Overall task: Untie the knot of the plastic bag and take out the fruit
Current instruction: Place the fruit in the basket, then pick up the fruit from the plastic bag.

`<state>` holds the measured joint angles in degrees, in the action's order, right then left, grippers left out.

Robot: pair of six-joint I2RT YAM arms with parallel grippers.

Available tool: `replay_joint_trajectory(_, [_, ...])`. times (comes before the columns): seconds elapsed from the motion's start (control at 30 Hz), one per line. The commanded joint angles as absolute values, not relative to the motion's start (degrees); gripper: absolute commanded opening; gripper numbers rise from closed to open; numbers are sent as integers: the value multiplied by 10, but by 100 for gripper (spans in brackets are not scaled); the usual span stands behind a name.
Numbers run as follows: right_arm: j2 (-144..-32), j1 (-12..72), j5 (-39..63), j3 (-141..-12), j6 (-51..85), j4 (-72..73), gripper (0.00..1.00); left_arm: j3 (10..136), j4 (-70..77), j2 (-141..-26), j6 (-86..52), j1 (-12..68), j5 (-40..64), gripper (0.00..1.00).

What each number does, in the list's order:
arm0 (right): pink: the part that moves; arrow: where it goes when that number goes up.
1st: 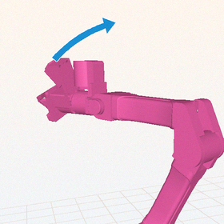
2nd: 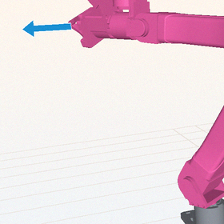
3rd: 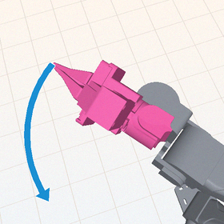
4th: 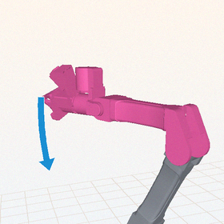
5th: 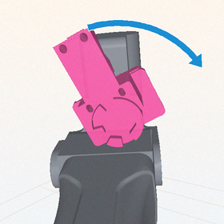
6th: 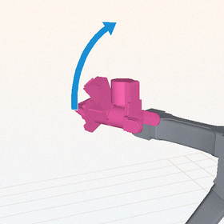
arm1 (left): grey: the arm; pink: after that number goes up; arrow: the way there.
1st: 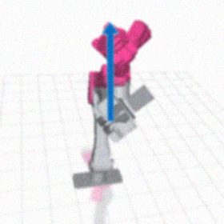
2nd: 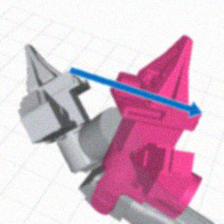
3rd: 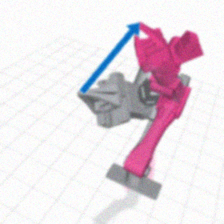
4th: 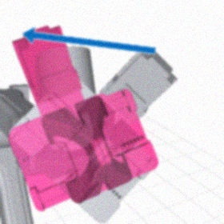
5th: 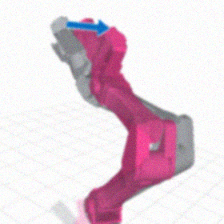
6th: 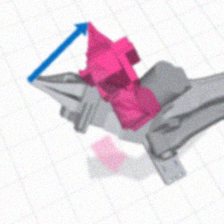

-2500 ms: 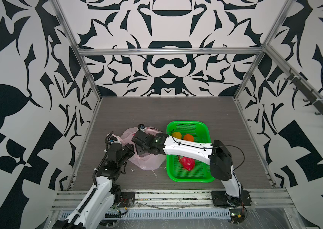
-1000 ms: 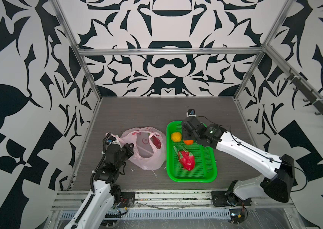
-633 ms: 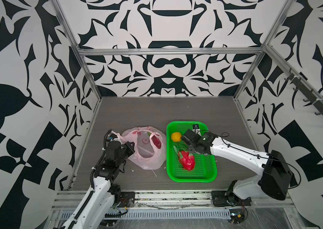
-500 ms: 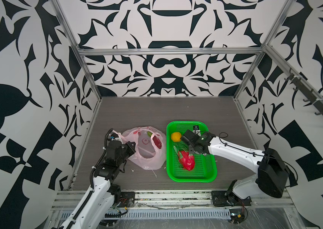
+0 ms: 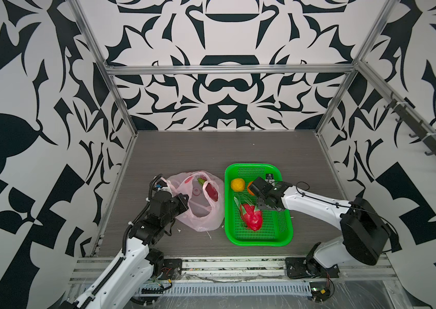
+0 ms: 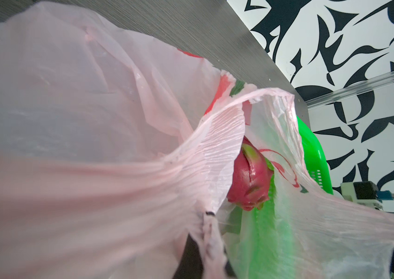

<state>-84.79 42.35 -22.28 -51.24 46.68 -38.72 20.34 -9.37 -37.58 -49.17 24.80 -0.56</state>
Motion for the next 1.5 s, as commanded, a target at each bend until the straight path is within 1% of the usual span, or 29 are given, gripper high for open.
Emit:
replay_joint_trajectory(0.0, [-816, 424, -225, -538, 467, -403, 82, 209, -108, -366, -501, 258, -23, 0])
replay_joint_trajectory(0.1, [-796, 427, -247, -571, 470, -456, 84, 206, -110, -360, -503, 258, -28, 0])
replay_joint_trajectory(0.17, [-776, 446, -268, -603, 470, -482, 83, 206, -113, -358, -503, 258, -33, 0])
replay_joint_trajectory(0.23, [-758, 483, -291, -657, 454, -497, 78, 205, -115, -357, -502, 258, -41, 0])
replay_joint_trajectory(0.27, [-758, 501, -297, -689, 442, -505, 75, 204, -115, -358, -502, 258, -44, 0])
replay_joint_trajectory(0.37, [-797, 575, -323, -825, 385, -527, 66, 200, -110, -361, -502, 258, -49, 0])
replay_joint_trajectory(0.47, [-875, 648, -342, -986, 307, -545, 61, 198, -103, -364, -502, 258, -49, 0])
replay_joint_trajectory(0.53, [-946, 679, -324, -1110, 250, -553, 58, 195, -97, -364, -503, 258, -49, 0])
replay_joint_trajectory(0.63, [-1065, 700, -266, -1305, 200, -587, 52, 193, -95, -360, -505, 258, -51, 0])
replay_joint_trajectory(0.73, [-1199, 704, -227, -1505, 193, -644, 48, 190, -96, -350, -507, 259, -58, 0])
replay_joint_trajectory(0.8, [-1264, 702, -215, -1586, 205, -666, 44, 188, -98, -340, -509, 259, -66, 0])
replay_joint_trajectory(0.87, [-1294, 697, -220, -1592, 238, -675, 39, 185, -103, -329, -513, 259, -73, 0])
replay_joint_trajectory(0.93, [-1292, 690, -214, -1534, 275, -670, 35, 182, -114, -314, -517, 259, -79, 0])
replay_joint_trajectory(1.0, [-1272, 690, -228, -1450, 303, -665, 33, 175, -125, -299, -522, 259, -82, 0])
replay_joint_trajectory(1.13, [-1210, 690, -224, -1278, 355, -633, 31, 159, -138, -271, -530, 259, -76, 0])
replay_joint_trajectory(1.23, [-1183, 693, -212, -1189, 385, -631, 30, 151, -144, -263, -532, 259, -65, 0])
replay_joint_trajectory(1.33, [-1172, 697, -195, -1131, 412, -637, 29, 143, -147, -256, -535, 259, -53, 0])
replay_joint_trajectory(1.47, [-1166, 704, -186, -1088, 439, -649, 28, 134, -151, -249, -543, 259, -28, 0])
